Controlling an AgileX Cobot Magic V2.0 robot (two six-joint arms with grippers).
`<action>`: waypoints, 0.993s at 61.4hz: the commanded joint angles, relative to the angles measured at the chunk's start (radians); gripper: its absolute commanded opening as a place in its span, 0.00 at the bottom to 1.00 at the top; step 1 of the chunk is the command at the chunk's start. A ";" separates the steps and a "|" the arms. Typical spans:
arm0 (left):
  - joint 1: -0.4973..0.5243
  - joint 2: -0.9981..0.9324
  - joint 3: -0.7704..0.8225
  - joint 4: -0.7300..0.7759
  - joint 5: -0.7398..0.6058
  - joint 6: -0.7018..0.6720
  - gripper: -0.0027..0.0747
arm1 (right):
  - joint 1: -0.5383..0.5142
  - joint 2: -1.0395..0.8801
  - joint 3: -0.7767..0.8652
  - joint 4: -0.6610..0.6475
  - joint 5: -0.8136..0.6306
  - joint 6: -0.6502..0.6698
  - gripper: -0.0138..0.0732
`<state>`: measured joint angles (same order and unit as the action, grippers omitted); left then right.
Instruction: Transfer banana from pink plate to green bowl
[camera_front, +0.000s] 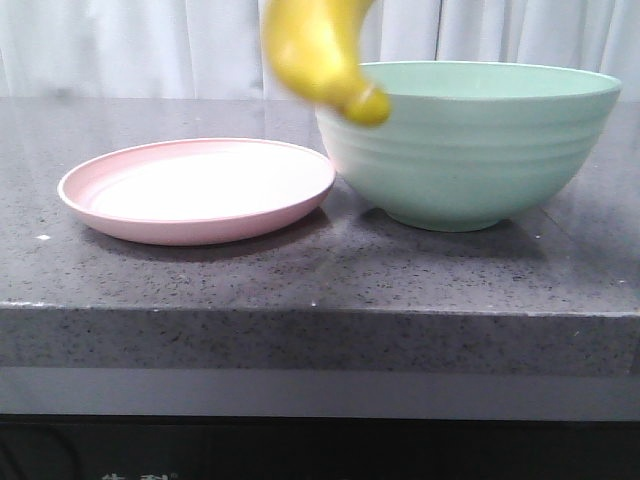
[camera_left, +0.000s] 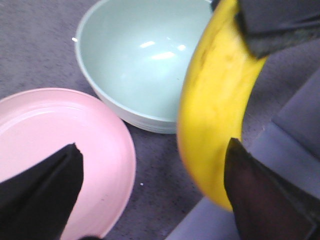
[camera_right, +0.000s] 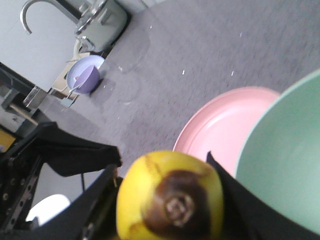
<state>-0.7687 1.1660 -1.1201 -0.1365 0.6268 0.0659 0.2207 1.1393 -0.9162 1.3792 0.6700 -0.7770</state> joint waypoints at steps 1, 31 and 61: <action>0.062 -0.063 -0.030 -0.004 -0.066 -0.009 0.77 | -0.065 0.007 -0.135 -0.030 0.000 -0.017 0.40; 0.309 -0.104 -0.030 -0.004 0.007 -0.009 0.77 | -0.117 0.431 -0.500 -0.479 0.007 -0.017 0.40; 0.309 -0.104 -0.030 -0.004 0.001 -0.009 0.77 | -0.051 0.477 -0.502 -0.577 0.004 -0.017 0.75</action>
<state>-0.4616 1.0848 -1.1201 -0.1309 0.6914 0.0640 0.1716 1.6561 -1.3837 0.7853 0.6929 -0.7847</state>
